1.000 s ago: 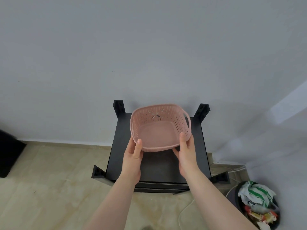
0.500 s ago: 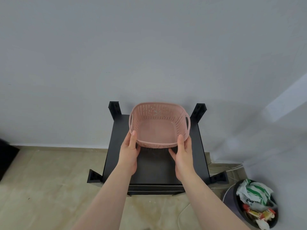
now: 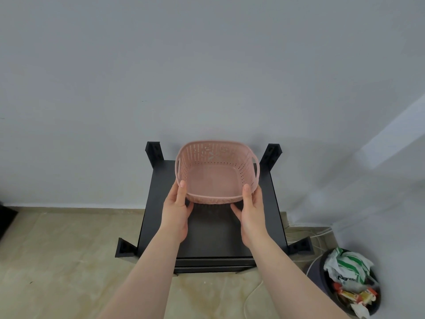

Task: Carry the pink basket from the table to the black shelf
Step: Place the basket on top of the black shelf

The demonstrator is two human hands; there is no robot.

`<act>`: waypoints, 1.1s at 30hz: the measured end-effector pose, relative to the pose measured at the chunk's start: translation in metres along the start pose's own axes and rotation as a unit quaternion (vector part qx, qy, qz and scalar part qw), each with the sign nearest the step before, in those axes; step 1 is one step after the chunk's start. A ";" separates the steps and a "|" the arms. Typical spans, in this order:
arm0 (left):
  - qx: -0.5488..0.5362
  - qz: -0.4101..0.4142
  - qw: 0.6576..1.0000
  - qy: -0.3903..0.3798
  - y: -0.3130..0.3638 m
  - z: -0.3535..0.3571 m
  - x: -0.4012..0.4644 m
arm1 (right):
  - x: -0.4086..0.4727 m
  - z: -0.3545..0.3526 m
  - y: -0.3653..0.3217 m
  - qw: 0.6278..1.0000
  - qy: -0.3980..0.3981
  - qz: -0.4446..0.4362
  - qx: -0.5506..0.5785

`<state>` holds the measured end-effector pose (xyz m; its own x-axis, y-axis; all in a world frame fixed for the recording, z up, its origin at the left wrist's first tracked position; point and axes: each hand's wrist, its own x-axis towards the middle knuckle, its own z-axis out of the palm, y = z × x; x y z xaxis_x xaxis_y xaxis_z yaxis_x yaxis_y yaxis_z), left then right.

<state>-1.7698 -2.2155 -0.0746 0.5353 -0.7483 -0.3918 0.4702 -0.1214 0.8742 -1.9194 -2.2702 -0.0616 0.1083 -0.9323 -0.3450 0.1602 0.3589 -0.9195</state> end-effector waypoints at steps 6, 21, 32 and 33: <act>-0.001 -0.003 1.000 -0.021 0.001 -0.001 0.000 | 0.000 0.001 -0.001 1.000 0.006 0.006 0.005; 0.015 0.022 0.998 -0.051 0.000 -0.002 -0.002 | 0.002 0.000 -0.001 1.000 0.003 0.010 -0.006; 0.019 0.018 0.999 -0.047 0.000 -0.003 0.001 | 0.002 0.000 -0.001 1.000 0.005 0.011 -0.004; 0.020 0.017 0.998 -0.048 0.000 -0.003 0.001 | 0.001 0.001 -0.001 1.000 0.006 0.011 -0.004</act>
<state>-1.7673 -2.2144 -0.0758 0.4796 -0.8118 -0.3331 0.4230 -0.1187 0.8983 -1.9186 -2.2718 -0.0613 0.1001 -0.9246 -0.3677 0.1508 0.3793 -0.9129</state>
